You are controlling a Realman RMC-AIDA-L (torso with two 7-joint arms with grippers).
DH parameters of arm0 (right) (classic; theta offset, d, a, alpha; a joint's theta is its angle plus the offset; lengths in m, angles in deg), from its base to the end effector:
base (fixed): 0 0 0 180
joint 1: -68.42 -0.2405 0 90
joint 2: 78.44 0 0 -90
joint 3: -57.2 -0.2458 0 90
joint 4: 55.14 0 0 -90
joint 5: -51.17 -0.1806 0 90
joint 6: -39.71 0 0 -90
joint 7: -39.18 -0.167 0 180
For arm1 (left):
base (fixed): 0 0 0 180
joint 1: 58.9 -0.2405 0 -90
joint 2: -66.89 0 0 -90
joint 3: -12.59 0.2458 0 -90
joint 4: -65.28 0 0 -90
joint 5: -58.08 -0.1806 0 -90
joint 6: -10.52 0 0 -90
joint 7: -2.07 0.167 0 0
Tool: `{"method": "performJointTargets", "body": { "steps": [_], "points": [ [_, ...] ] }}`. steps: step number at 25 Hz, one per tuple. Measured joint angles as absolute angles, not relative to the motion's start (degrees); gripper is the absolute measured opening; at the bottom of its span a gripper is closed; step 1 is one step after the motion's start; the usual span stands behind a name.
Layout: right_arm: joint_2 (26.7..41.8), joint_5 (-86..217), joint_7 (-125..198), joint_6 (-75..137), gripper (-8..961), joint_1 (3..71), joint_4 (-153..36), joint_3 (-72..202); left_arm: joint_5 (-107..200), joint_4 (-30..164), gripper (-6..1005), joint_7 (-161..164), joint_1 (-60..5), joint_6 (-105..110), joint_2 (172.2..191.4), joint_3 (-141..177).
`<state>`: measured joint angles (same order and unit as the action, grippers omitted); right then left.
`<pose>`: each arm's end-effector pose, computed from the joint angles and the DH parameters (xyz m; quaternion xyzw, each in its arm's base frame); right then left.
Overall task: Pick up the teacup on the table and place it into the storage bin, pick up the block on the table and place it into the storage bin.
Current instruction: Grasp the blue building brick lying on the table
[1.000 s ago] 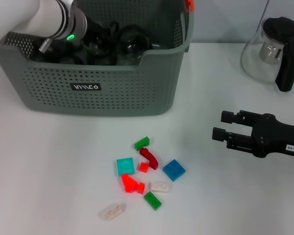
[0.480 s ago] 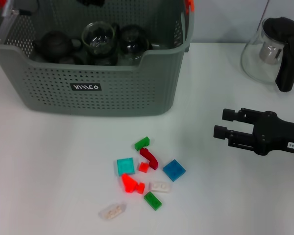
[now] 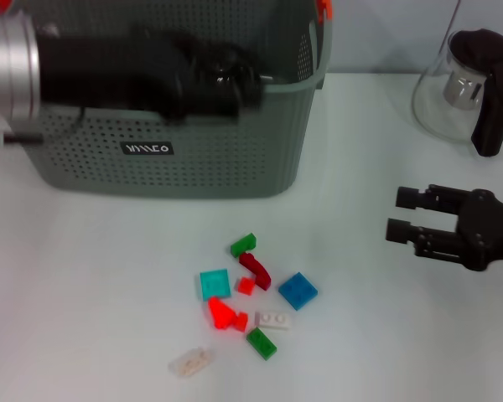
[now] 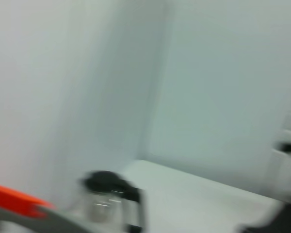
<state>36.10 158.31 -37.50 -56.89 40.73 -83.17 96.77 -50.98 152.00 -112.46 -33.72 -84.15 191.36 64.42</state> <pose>0.2369 0.2859 0.0008 -0.9122 0.2448 0.3151 0.0929 -0.1233 0.3076 0.0467 -0.9464 -0.1603 -0.2310 0.1589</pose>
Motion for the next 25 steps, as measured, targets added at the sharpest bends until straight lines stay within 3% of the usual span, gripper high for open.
{"method": "performJointTargets", "body": {
  "steps": [8, 18, 25],
  "points": [
    [34.22, 160.22, -41.78, -58.92, 713, 39.66, -85.07, 97.32, -47.61, 135.1, 764, -92.19, -35.05, -94.97, 191.08, 61.42],
    [34.39, 170.32, -46.97, -61.77, 741, 34.95, -95.75, 97.36, -48.97, 120.91, 765, -73.16, -36.78, -90.77, 191.32, 57.85],
    [35.43, 173.38, -51.04, -61.45, 798, 30.53, -97.97, 97.68, -52.24, 119.62, 765, -73.23, -36.73, -86.78, 191.03, 56.13]
  ]
}}
